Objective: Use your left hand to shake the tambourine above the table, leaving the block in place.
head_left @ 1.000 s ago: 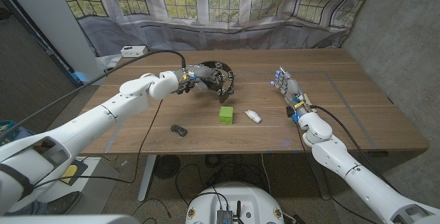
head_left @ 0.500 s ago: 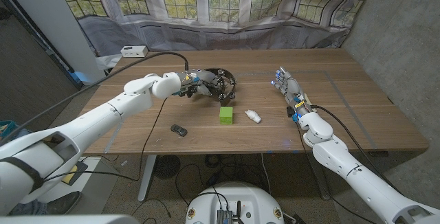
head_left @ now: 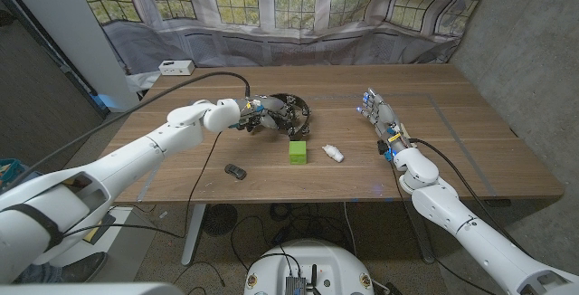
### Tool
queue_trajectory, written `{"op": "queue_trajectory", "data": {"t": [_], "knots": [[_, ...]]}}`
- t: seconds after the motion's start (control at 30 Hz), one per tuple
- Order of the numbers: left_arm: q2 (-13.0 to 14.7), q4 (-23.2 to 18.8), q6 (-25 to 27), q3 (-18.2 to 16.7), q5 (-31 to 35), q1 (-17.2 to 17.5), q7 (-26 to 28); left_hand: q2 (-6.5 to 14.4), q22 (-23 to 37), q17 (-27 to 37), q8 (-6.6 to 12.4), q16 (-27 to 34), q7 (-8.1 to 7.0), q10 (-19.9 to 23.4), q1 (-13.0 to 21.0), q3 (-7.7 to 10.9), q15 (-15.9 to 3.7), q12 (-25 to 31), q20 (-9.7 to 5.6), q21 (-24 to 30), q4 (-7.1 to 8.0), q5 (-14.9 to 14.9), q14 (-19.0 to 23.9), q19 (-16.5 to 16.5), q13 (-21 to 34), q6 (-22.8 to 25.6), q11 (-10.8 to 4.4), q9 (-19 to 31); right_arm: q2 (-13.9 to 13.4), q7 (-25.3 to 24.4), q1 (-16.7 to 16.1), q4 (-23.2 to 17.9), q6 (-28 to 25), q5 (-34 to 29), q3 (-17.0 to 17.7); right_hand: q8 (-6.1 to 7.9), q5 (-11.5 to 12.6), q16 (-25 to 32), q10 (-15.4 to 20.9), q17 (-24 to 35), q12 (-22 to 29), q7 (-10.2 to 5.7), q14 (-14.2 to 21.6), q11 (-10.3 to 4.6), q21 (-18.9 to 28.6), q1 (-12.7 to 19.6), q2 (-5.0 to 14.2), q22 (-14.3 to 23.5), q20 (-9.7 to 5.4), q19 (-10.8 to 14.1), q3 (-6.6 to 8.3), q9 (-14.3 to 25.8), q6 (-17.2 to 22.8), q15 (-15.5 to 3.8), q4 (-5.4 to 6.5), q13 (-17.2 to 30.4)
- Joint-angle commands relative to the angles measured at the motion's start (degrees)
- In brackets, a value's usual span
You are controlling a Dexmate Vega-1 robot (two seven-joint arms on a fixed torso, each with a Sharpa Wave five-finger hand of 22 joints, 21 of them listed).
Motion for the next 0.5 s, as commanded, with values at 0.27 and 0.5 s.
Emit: {"op": "queue_trajectory", "data": {"t": [0.27, 0.5], "knots": [[-1.1, 2.23, 0.05, 1.57, 0.24, -0.81, 0.7, 2.37, 0.23, 0.25, 0.41, 0.27, 0.5, 0.05, -0.28, 1.97, -2.96, 0.01, 0.12, 0.24, 1.91, 0.47, 2.36, -0.33, 0.24, 0.71, -0.13, 0.14, -0.49, -0.27, -0.63, -0.34, -0.28, 0.24, 0.38, -0.12, -0.05, -0.01, 0.58, 0.26, -0.06, 0.02, 0.36, -0.02, -0.01, 0.72, 0.03, 0.22, 0.12, 0.61, -0.16, 0.25, 0.3, 0.15, -0.04, 0.33], [-1.15, 2.62, 0.57, 1.99, 0.28, -1.02, 0.16, 2.52, 0.22, 0.35, 0.22, 0.08, 0.44, -0.62, -0.27, 1.87, -2.85, -0.37, 0.28, 0.09, 2.04, 0.46, 1.51, -1.14, 0.22, 0.36, -0.19, 0.11, -0.28, -0.06, -0.31, -0.04, -0.63, 0.51, 0.22, -0.12, -0.05, -0.01, 0.62, 0.27, -0.05, 0.01, 0.35, -0.02, -0.01, 0.7, 0.03, 0.22, 0.09, 0.62, -0.18, 0.25, 0.3, 0.17, -0.02, 0.33]]}}
